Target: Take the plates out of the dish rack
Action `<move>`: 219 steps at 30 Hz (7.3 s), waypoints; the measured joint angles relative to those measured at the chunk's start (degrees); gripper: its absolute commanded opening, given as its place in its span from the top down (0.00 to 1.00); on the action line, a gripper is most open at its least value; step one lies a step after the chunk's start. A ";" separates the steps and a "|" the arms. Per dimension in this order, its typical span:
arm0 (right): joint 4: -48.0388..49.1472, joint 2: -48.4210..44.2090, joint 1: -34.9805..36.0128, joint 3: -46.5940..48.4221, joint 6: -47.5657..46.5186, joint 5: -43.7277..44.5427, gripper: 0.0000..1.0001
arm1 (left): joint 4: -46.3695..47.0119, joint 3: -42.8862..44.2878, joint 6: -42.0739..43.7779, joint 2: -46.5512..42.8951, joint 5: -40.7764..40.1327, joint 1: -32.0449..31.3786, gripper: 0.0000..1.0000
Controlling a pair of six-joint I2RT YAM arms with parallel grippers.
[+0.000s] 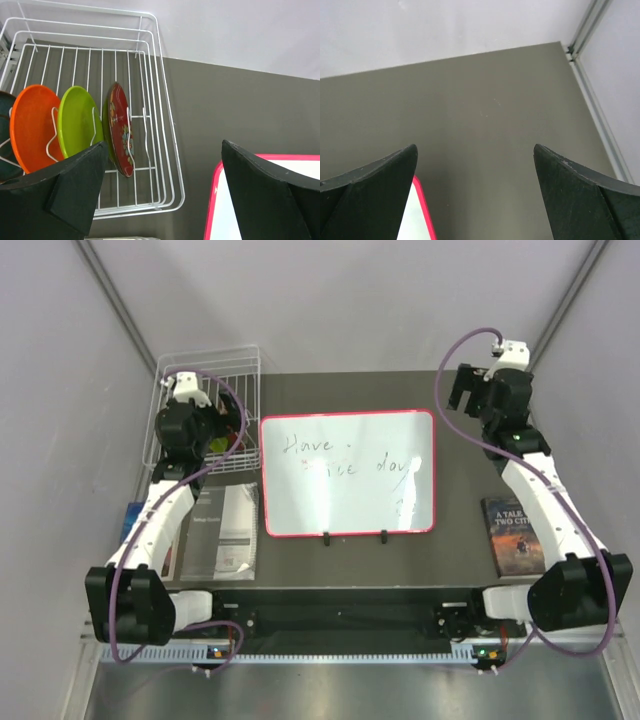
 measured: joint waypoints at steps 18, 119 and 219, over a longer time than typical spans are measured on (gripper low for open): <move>-0.61 9.01 0.00 1.84 -1.49 -6.25 0.00 | 6.54 6.91 4.33 18.78 1.09 -0.02 0.10; -0.66 14.95 -0.42 5.29 3.08 -17.20 0.00 | 2.01 21.49 8.74 20.02 -16.50 -2.75 1.00; 29.49 41.11 -20.37 18.62 35.08 -52.48 1.00 | 22.40 38.93 -26.34 43.34 28.02 -0.09 0.01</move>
